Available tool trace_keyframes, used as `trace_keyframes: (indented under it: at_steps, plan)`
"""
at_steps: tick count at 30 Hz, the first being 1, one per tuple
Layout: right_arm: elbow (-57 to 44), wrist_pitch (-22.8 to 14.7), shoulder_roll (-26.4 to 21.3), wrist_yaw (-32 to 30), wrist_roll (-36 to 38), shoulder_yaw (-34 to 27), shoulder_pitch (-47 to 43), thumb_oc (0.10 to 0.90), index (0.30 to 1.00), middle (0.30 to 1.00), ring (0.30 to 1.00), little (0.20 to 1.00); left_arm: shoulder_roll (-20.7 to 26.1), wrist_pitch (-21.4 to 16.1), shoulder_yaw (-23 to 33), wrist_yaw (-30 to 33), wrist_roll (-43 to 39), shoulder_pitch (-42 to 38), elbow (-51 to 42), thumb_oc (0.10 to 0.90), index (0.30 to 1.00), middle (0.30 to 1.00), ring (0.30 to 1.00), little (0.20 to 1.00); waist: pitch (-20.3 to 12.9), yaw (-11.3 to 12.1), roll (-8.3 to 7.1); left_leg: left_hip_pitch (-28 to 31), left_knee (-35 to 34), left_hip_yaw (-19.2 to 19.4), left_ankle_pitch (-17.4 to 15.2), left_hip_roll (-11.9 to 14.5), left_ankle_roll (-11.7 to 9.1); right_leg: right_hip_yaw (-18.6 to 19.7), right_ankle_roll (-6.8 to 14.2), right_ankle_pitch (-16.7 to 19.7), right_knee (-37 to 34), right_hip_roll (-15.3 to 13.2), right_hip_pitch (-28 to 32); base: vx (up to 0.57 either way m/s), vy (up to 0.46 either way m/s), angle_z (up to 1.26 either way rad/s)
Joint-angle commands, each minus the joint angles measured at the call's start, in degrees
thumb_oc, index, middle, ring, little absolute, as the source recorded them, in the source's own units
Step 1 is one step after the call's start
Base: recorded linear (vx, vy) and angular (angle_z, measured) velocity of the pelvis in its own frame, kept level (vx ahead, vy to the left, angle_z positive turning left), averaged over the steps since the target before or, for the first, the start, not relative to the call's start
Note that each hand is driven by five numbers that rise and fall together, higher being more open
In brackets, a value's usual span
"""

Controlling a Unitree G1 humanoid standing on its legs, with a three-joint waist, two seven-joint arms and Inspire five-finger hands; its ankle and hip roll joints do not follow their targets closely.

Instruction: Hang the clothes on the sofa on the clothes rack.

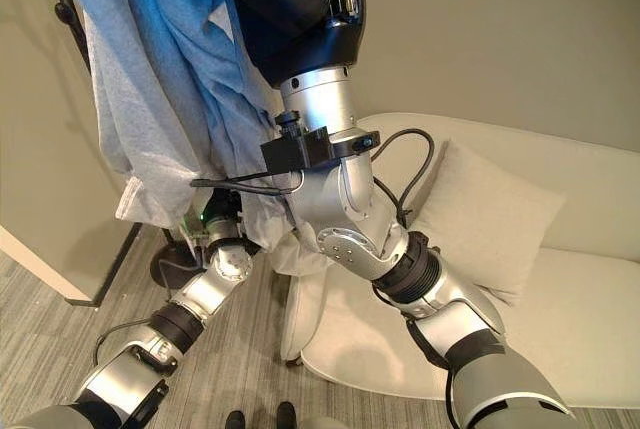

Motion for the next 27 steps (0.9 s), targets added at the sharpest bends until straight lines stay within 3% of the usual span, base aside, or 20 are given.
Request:
trace_keyframes:
  at_steps: [1,6,14,17,19,22,27]
  plan:
    - [-1.9,-2.5,-0.5,1.0,-0.3,-5.5,-1.6,0.4,0.3,0.3,0.3,0.3,-1.0,-8.2,-2.8,-1.2,0.5,-8.2,-2.3,0.4,0.3,0.3,0.3,0.3,-6.3,2.2,-0.37,4.3,0.3,1.3,-9.4,-0.6,0.3,-2.4,6.7,-5.0,10.1,-5.6,-0.3,0.0,0.0,0.0]
    - [-1.1,-2.6,-1.7,0.9,-0.1,-6.8,-1.2,0.4,0.3,0.3,0.3,0.3,0.4,-8.8,-2.9,-2.5,1.2,-6.7,-5.3,0.4,0.3,0.3,0.3,0.3,-6.4,2.4,-0.27,4.2,0.3,1.3,-9.3,-0.7,0.4,-2.2,6.8,-4.9,10.2,-5.8,-0.6,0.0,0.014,0.0]
    - [-1.6,-2.1,-8.7,2.1,-0.3,-11.7,2.0,0.4,0.3,0.3,0.3,0.3,8.9,-9.3,-1.9,-7.3,7.4,-1.7,-15.9,0.4,0.3,0.3,0.3,0.3,-5.9,3.2,-0.24,3.5,0.3,1.4,-9.3,-1.1,0.7,-2.2,7.6,-4.3,10.5,-6.4,-1.3,-0.01,0.028,0.0]
    - [-1.7,-1.2,-12.1,2.2,-1.5,-15.3,5.2,0.4,0.3,0.3,0.3,0.3,15.3,-9.5,4.3,-7.1,10.0,2.4,-24.1,0.4,0.3,0.3,0.3,0.3,-5.3,4.2,-0.3,2.3,0.3,1.6,-8.5,-1.4,0.9,-2.2,8.3,-2.0,10.8,-6.9,-2.7,-0.03,0.021,-0.01]
    - [-1.5,-0.9,-12.5,2.2,-1.8,-16.1,5.7,0.4,0.3,0.3,0.3,0.3,16.6,-9.3,5.9,-6.6,10.6,3.2,-25.7,0.4,0.3,0.3,0.3,0.3,-5.4,4.4,-0.28,2.0,0.3,1.7,-8.4,-1.4,0.9,-2.2,8.4,-1.9,10.9,-7.0,-3.1,-0.06,0.019,-0.07]
    - [-1.5,-0.5,-14.0,3.5,-1.7,-18.6,8.7,0.4,0.3,0.3,0.3,0.3,21.4,-8.9,13.6,-3.2,13.6,6.1,-31.9,0.4,0.3,0.3,0.3,0.3,-4.4,5.7,0.14,1.1,0.3,2.2,-7.9,-1.3,1.0,-2.9,9.1,-1.3,13.0,-7.4,-4.3,-0.05,0.008,-0.1]
    - [-2.9,-0.5,-15.9,5.6,-1.8,-21.2,12.0,0.4,0.3,0.3,0.3,0.3,25.3,-8.3,19.6,0.5,16.9,7.4,-36.2,0.4,0.3,0.3,0.3,0.3,-3.7,6.5,1.1,0.0,0.3,2.4,-7.1,-0.3,1.0,-3.7,9.3,-3.5,20.4,-6.8,-4.5,-0.11,0.0,0.02]
